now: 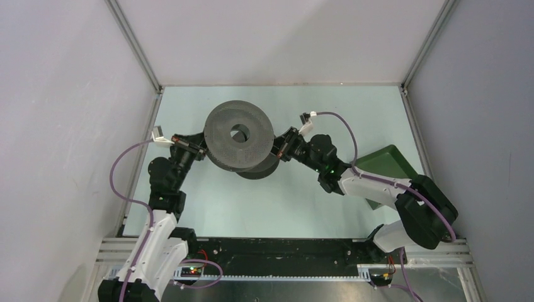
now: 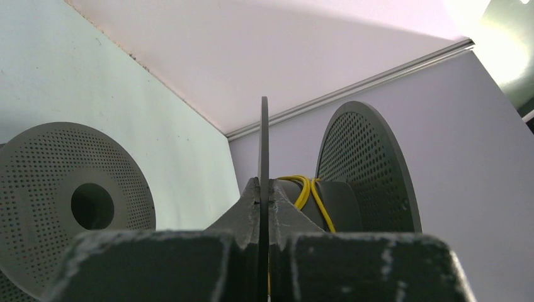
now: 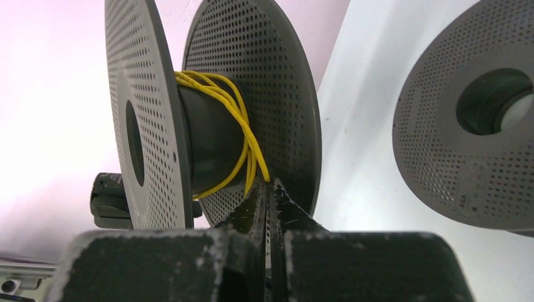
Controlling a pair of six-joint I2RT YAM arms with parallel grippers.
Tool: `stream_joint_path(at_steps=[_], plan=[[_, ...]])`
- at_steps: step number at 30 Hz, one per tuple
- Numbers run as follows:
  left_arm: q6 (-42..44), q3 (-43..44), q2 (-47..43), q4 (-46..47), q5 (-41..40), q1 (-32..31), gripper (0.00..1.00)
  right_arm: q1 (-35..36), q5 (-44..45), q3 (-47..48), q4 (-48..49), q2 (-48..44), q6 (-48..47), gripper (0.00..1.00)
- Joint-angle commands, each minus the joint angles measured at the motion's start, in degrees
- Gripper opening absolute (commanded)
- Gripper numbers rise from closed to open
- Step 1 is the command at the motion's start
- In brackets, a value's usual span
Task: Wrap the cables
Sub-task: Wrap the cable around the cable reel.
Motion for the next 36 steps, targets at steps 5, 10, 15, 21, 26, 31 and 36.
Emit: stream_joint_path(at_steps=[5, 10, 15, 21, 26, 31, 36], plan=[[3.6, 2.8, 1.4, 4.9, 1.5, 2.9, 0.00, -2.1, -2.4, -1.8, -9.5, -8.5, -7.9, 0.00], [5.8, 4.6, 3.6, 4.9, 4.2, 4.5, 0.00, -6.3, -12.2, -1.8, -18.0, -12.2, -14.1, 0.00], [6.4, 7.5, 6.4, 4.9, 10.0, 6.7, 0.00, -9.0, -17.7, -1.4, -25.7, -14.4, -20.4, 0.00], [9.6, 11.4, 9.9, 4.9, 16.3, 7.7, 0.00, -11.7, -21.6, 3.4, -36.3, -14.4, -29.1, 0.00], [9.4, 12.6, 11.6, 4.9, 18.8, 7.9, 0.00, -13.4, -25.7, 4.0, -37.6, -14.4, -30.5, 0.00], [7.9, 11.7, 11.1, 5.1, 17.5, 7.9, 0.00, -13.4, -26.2, 2.0, -30.3, -13.6, -23.9, 0.00], [6.4, 11.6, 11.0, 5.8, 18.3, 7.9, 0.00, -14.3, -26.6, 0.5, -19.1, -11.0, -20.0, 0.05]])
